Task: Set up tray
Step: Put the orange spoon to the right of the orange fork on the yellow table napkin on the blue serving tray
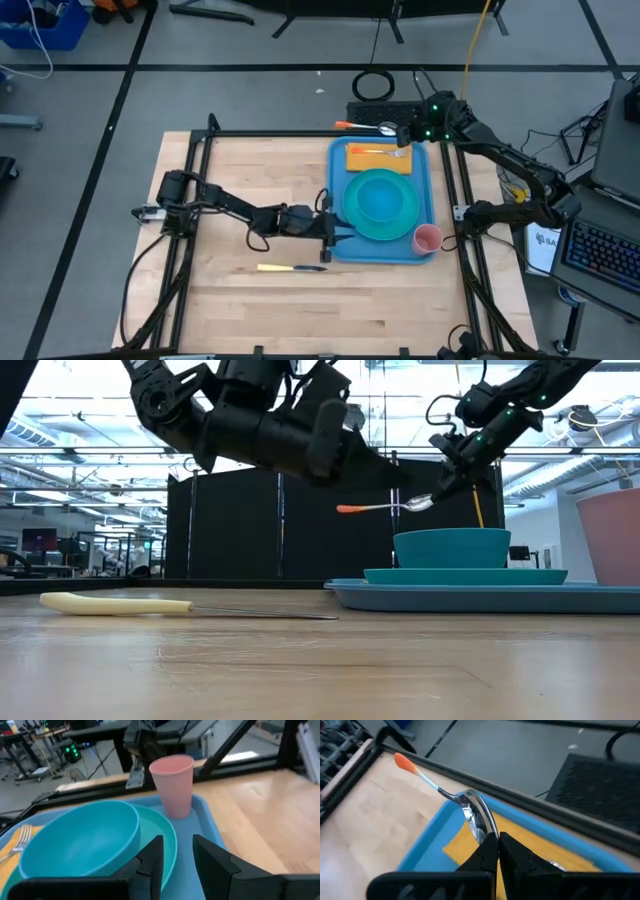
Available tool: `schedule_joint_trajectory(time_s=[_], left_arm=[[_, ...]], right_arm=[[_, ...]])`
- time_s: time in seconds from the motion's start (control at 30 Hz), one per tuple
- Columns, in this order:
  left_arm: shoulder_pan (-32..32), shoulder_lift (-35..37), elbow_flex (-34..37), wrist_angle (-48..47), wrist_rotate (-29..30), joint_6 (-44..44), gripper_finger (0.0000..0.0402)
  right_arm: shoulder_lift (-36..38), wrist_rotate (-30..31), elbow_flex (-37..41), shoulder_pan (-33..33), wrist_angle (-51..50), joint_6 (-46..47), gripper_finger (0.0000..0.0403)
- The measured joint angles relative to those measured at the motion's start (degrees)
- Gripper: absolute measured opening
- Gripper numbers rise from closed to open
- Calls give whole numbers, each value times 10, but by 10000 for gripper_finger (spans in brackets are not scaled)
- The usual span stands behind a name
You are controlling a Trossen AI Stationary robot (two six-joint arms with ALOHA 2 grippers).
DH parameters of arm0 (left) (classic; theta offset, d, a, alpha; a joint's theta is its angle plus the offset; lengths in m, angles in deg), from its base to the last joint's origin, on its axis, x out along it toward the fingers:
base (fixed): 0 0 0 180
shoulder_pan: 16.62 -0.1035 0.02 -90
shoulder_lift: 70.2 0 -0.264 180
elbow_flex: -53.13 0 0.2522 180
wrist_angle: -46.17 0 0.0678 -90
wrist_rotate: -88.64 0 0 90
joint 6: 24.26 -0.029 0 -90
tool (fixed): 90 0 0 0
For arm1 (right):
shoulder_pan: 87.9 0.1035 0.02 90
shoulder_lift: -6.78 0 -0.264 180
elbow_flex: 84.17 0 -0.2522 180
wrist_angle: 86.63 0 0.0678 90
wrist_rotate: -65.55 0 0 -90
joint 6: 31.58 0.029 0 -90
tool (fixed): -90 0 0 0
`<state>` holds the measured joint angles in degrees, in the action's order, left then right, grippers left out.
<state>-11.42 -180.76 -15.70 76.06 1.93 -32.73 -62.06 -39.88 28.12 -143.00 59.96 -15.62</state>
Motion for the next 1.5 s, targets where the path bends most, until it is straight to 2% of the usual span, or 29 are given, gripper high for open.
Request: schedule_joint_trajectory(time_s=[0.17, 0.37, 0.57, 0.77, 0.97, 1.13, 1.5], left_arm=[[-11, 0, 1, 2, -25, -1, 108], [-23, 0, 1, 6, -54, -3, 108], [-33, 0, 1, 3, -93, -2, 108], [-51, 0, 11, 3, -142, 16, 108], [-55, 0, 34, 38, -142, 29, 108], [-56, 0, 58, 105, -109, 32, 108], [-56, 0, 58, 103, -107, 30, 108]], right_arm=[[-7, -50, -10, -11, -11, 32, 0], [-55, -44, -65, -12, -87, 29, 0], [-103, -44, -105, -11, -115, 34, 0], [-118, -75, -124, -11, -161, 44, 0], [-112, -88, -125, -15, -216, 56, 0], [-114, -69, -125, -24, -252, 40, 0], [-140, -69, -125, -50, -271, 18, 0]])
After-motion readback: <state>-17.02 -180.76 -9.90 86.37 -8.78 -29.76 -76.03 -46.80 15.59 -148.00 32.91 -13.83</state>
